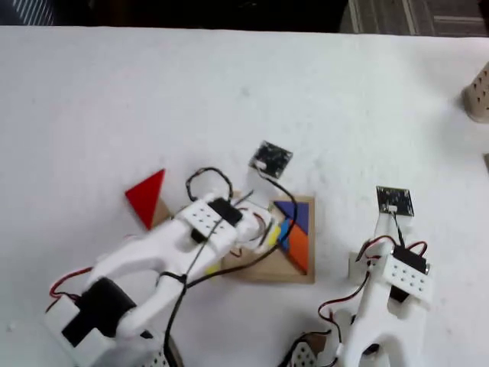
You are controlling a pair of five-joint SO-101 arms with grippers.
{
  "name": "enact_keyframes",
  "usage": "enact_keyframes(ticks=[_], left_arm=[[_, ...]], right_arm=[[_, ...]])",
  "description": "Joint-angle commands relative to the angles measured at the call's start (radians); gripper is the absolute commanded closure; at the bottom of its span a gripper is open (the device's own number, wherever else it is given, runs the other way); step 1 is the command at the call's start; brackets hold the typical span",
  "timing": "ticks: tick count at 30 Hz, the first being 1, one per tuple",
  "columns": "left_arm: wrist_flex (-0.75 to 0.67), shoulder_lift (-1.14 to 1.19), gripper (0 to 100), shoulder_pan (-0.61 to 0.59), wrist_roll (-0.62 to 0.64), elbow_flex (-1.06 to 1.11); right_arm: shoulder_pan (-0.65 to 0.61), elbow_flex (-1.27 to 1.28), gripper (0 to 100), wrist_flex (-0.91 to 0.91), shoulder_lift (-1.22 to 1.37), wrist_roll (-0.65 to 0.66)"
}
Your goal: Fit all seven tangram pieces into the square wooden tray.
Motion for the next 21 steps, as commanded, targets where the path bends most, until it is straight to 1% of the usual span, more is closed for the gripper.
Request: enact_keyframes(ticks=[1,7,9,21], left_arm=[[-0.006,-0.008,68,-0.071,-0.005,-0.017],[-0.006,-0.012,68,-0.202,-0.005,-0.018],[-0.003,-0.018,68,-0.213,-0.006,-0.018],[0.15,-0.239,68,-0.225,-0.006,-0.008]], right_arm=[[-0.004,-0.003,77.2,-0.015,-0.025,0.009],[-0.004,-0.003,77.2,-0.015,-0.025,0.009],[-0.004,-0.003,77.2,-0.015,-0.025,0.009],[-0.004,-0.003,77.2,-0.015,-0.025,0.009]])
